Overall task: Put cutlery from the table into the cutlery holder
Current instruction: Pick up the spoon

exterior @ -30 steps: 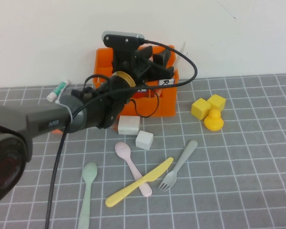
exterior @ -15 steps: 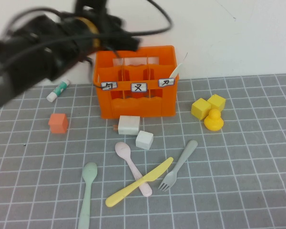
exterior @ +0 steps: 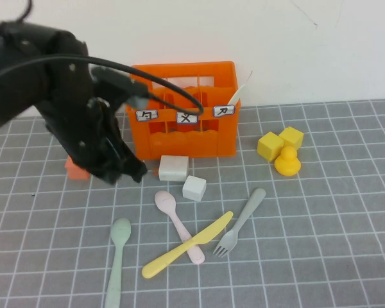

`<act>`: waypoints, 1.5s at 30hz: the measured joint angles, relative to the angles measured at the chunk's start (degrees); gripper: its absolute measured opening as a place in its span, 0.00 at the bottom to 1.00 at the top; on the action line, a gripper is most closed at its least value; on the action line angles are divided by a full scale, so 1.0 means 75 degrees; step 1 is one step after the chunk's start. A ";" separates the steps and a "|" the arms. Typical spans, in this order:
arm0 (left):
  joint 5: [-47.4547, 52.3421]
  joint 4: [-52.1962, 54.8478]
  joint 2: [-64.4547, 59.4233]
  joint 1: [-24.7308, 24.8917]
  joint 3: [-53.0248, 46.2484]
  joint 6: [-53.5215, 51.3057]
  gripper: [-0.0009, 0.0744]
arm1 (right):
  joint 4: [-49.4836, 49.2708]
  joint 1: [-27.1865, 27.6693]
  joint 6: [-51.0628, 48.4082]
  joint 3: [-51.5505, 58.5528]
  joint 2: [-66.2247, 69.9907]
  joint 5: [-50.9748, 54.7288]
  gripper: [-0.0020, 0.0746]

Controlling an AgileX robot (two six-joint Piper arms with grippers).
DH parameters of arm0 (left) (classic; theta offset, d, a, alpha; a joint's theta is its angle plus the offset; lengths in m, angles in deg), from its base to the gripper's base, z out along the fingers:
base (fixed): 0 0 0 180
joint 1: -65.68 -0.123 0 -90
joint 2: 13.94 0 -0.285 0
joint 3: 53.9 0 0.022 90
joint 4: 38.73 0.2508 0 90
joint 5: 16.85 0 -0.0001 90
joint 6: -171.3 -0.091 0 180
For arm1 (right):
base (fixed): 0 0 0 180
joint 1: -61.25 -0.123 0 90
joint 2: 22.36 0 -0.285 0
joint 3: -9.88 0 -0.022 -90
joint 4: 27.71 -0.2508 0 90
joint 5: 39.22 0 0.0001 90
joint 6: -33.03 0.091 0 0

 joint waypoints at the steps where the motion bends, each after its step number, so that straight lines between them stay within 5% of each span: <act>1: 0.0051 -0.0161 -0.0161 -0.0101 0.0000 -0.0005 0.01 | 0.0000 0.0000 0.0000 0.0000 0.0000 0.0000 0.06; 11: 0.0491 -0.0430 -0.0619 -0.0721 -0.0825 0.0179 0.01 | 0.0000 0.0000 0.0000 0.0000 0.0000 0.0000 0.06; 22: -0.1893 -0.1097 0.0962 -0.0721 -0.4371 0.0831 0.01 | 0.0000 0.0000 0.0000 0.0000 0.0000 0.0000 0.06; 33: -0.3211 -0.1795 0.1033 -0.0721 -0.4745 0.0756 0.01 | 0.0000 0.0000 0.0000 0.0000 0.0000 0.0000 0.06; 40: -0.3314 -0.1503 0.1033 0.0039 -0.4745 0.0134 0.01 | 0.0000 0.0000 0.0000 0.0000 0.0000 0.0000 0.06; 45: -0.2978 -0.1117 0.1033 0.0657 -0.4894 0.1001 0.01 | 0.0000 0.0000 0.0000 0.0000 0.0000 0.0000 0.06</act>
